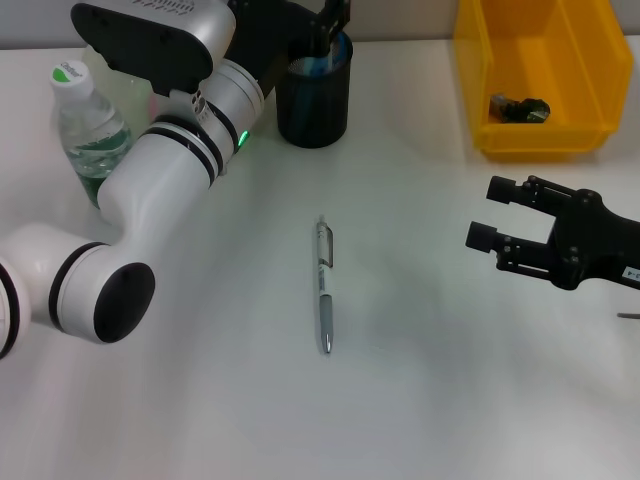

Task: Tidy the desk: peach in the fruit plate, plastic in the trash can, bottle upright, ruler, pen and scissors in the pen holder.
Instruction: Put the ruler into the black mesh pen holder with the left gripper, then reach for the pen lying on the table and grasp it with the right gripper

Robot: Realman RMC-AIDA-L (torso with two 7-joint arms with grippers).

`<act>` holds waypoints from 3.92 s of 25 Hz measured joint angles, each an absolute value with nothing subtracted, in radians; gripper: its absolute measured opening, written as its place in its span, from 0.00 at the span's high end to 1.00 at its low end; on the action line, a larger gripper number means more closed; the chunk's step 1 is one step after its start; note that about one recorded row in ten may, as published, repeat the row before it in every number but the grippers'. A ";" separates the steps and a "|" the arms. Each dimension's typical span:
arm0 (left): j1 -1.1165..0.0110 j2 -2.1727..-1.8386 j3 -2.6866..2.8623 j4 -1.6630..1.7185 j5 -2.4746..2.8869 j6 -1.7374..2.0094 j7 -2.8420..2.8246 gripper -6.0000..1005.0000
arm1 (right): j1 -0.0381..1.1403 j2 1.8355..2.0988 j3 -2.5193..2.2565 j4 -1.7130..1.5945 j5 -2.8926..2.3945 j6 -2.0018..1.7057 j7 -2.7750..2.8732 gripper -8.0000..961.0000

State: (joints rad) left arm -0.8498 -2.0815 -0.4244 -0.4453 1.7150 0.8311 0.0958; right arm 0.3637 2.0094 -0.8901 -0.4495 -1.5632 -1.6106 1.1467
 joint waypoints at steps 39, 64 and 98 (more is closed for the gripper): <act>-0.489 -1.935 -0.807 -0.332 2.889 1.376 -0.759 0.22 | 0.399 1.967 -0.836 -0.566 -1.724 -1.689 1.363 0.19; -0.482 -1.970 -0.798 -0.086 2.884 1.416 -0.578 0.22 | 0.750 1.997 -0.850 -0.759 -2.157 -1.692 1.950 0.19; -0.437 -1.992 -0.807 -0.011 2.884 1.418 -0.550 0.22 | 1.079 2.092 -1.901 -0.742 -2.239 -1.113 2.580 0.19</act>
State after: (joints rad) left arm -0.4371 -1.9920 -0.8067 -0.0110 2.8842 1.4185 -0.5499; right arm 1.0788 2.0922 -1.9006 -0.7422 -2.2394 -1.1130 2.5799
